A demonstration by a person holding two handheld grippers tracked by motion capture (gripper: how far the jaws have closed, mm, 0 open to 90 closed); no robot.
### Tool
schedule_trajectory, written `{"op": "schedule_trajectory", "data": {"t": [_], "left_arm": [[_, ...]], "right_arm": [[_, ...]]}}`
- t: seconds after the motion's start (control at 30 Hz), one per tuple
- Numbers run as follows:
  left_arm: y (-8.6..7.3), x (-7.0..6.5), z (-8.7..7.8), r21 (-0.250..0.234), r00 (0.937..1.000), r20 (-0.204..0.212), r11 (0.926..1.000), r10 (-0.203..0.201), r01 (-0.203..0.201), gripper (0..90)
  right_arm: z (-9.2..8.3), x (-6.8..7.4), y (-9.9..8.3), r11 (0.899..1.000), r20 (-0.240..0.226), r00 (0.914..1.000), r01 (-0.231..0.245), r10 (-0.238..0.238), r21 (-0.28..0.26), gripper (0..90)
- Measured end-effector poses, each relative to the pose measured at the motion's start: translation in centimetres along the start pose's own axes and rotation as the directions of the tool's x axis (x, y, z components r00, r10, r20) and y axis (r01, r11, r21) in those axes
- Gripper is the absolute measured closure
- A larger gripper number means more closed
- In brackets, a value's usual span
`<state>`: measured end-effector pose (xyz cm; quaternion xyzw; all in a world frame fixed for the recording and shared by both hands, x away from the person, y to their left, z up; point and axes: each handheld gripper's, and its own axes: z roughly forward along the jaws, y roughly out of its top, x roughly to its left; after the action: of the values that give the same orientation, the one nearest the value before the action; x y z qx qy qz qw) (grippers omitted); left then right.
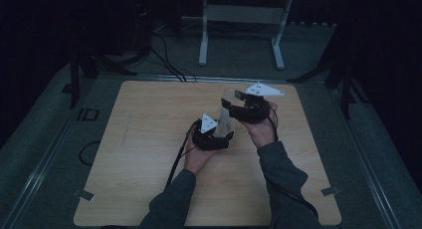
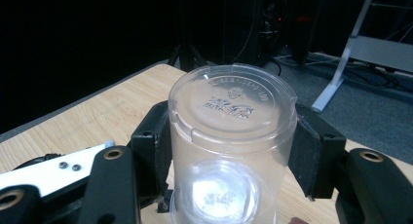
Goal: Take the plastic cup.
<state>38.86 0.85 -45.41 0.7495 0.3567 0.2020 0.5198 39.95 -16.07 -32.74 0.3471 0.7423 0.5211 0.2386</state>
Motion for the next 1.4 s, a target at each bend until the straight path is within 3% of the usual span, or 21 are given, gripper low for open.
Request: {"op": "schedule_trajectory", "data": {"t": [0.8,1.0,1.4], "left_arm": [[0.4,0.6,-2.1,0.009,0.9996,0.007,0.9996,-0.027,0.027,22.6],[0.3,0.9,-2.3,0.006,0.9990,0.006,0.9990,-0.045,0.045,22.6],[-0.1,0.9,-2.7,0.018,0.9990,0.007,0.9989,-0.043,0.043,23.6]], "right_arm": [[-1.9,0.2,2.3,0.999,0.013,0.9994,0.034,-0.033,-0.039,40.4],[-2.8,-0.3,2.5,0.999,0.013,0.9998,0.014,-0.013,-0.052,40.5],[-4.7,-2.2,2.0,0.999,0.057,0.9983,-0.011,0.014,-0.046,40.7]]}}
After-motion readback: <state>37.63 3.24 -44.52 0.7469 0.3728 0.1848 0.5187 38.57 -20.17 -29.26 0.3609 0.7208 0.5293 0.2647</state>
